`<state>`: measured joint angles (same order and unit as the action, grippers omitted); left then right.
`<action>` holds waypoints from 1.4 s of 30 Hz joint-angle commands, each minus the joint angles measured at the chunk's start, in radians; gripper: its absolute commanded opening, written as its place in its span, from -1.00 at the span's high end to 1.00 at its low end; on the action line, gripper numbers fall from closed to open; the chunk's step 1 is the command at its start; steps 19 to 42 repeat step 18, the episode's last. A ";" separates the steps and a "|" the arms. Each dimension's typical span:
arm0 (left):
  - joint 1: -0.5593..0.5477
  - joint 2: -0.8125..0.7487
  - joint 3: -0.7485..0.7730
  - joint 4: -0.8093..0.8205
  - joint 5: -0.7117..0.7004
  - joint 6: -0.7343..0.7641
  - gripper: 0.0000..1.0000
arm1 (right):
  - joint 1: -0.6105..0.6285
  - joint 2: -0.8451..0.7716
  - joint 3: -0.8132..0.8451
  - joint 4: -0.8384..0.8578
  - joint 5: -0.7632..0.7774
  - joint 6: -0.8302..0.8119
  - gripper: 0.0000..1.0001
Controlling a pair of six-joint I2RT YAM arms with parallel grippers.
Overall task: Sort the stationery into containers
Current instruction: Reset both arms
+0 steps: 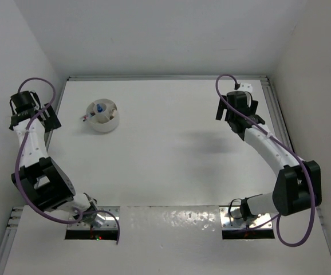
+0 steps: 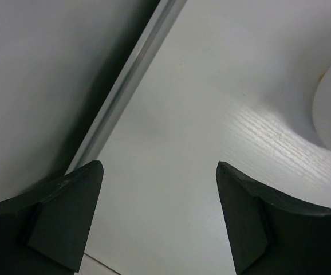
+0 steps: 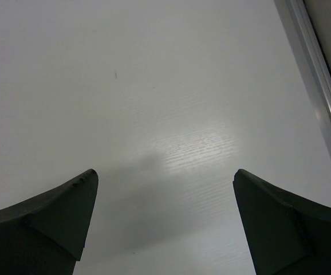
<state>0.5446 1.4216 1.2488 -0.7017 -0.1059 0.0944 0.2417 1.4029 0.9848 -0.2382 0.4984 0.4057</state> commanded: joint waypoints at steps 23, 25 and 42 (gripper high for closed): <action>0.003 -0.059 0.008 0.057 0.092 -0.038 -0.56 | 0.001 -0.165 -0.044 0.014 0.005 0.025 -0.98; 0.003 -0.059 0.008 0.057 0.092 -0.038 -0.56 | 0.001 -0.165 -0.044 0.014 0.005 0.025 -0.98; 0.003 -0.059 0.008 0.057 0.092 -0.038 -0.56 | 0.001 -0.165 -0.044 0.014 0.005 0.025 -0.98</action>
